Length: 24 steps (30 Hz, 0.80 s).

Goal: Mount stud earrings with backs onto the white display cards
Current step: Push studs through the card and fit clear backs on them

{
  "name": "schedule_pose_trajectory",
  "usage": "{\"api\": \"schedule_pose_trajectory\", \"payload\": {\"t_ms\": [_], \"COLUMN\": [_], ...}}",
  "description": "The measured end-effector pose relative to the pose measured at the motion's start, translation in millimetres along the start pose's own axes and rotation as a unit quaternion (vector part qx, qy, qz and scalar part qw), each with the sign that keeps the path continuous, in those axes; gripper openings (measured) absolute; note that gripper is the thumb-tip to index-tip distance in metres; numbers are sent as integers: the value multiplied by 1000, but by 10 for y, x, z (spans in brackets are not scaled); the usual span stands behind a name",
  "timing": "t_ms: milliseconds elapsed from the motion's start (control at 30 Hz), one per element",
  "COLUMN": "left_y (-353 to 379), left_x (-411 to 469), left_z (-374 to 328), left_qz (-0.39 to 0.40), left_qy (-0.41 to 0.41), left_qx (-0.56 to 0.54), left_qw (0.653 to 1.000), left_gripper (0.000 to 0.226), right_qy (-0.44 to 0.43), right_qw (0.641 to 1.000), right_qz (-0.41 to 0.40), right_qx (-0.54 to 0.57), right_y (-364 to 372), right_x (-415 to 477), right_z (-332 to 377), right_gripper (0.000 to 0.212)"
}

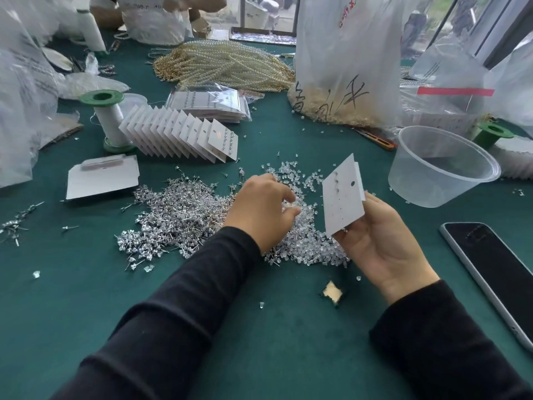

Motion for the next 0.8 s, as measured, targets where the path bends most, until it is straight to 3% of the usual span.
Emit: {"api": "schedule_pose_trajectory", "payload": {"t_ms": [167,267,400,600,800], "left_y": [46,-82,-205,-196,-180], "left_x": [-1,52,26,-67,-105], "left_z": [11,-20,2,-49,-161], "left_qz": [5,-13,53,126,110], "left_qy": [3,-33,-137,-145,-224], "left_qx": [-5,-98,-303,-360,-505], "left_qw": [1000,995,942,913,826], "left_gripper": [11,8,12,11,10], "right_qy": [1,5,13,18,17], "right_qw": [1000,1000,999,999,998], "right_qz": [-11,2,15,31,59], "right_qx": [12,21,36,23,6], "right_y": [-6,5,11,42,65], "right_x": [8,-17,-59,-79,-85], "right_z": [22,40,55,54,22], "right_gripper": [16,18,16,25,38]}}
Point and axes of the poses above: each hand's wrist, its own x-axis towards the middle knuckle, its own y-axis out of the palm, z = x × y, the point moved 3 cm from there along x, towards the middle knuckle, and after that the axes turned 14 degrees about -z, right-handed, at the moved point
